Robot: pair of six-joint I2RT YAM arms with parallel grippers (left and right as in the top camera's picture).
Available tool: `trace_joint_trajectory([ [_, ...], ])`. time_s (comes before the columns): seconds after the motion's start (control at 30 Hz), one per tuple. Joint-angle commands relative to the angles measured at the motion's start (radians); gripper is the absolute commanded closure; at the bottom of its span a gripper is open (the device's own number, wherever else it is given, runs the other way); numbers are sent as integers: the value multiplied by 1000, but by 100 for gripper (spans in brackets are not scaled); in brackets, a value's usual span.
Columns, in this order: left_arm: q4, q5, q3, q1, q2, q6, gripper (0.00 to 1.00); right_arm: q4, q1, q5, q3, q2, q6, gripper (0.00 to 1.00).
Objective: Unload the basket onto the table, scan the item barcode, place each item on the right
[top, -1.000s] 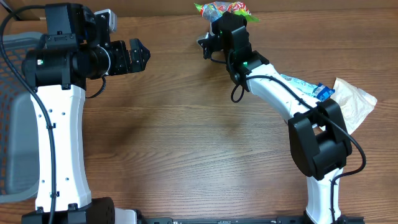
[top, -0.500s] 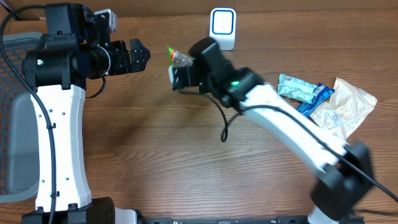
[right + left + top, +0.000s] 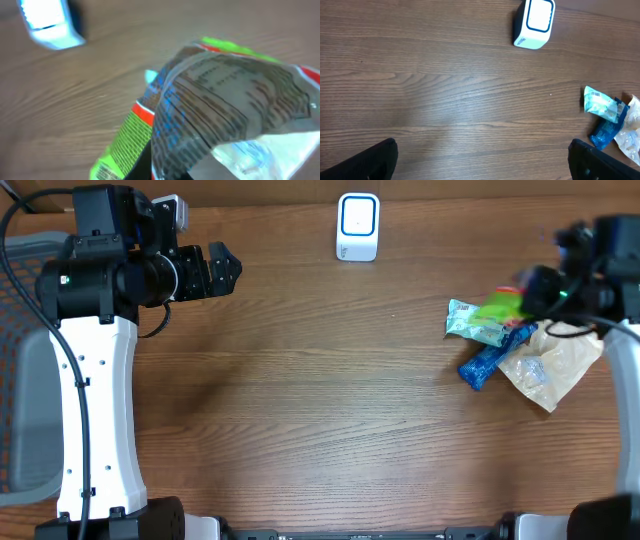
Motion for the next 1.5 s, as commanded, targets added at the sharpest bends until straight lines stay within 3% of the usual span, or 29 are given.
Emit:
trace_joint_trajectory([
  [0.0,1,1,4,-6,-2,-13,0,133,-127,-106,-164,31,58,96],
  [0.07,1,1,4,-6,-2,-13,0,246,-180,-117,-260,37,57,93],
  [0.17,1,1,4,-6,-2,-14,0,279,-193,-164,-283,36,45,43],
  [0.23,1,1,4,-6,-2,-13,0,274,-192,-230,-270,25,26,26],
  [0.3,1,1,4,-6,-2,-13,0,231,-192,-325,-224,-5,23,0],
  [0.43,1,1,4,-6,-2,-13,0,34,-180,-439,-66,-124,-20,0],
  [0.67,1,1,4,-6,-2,-14,0,-275,-128,-446,126,-418,16,0],
  [0.87,1,1,4,-6,-2,-14,0,-351,-127,-435,126,-636,55,0],
  [1.03,1,1,4,-6,-2,-13,1,-370,-127,-187,110,-671,-2,0],
  [1.2,1,1,4,-6,-2,-13,0,-138,-103,-156,-32,-735,-26,0],
  [1.23,1,1,4,-6,-2,-14,0,12,-49,-144,-152,-803,-34,0],
  [1.47,1,1,4,-6,-2,-14,1,571,160,3,-761,-1125,-59,0],
])
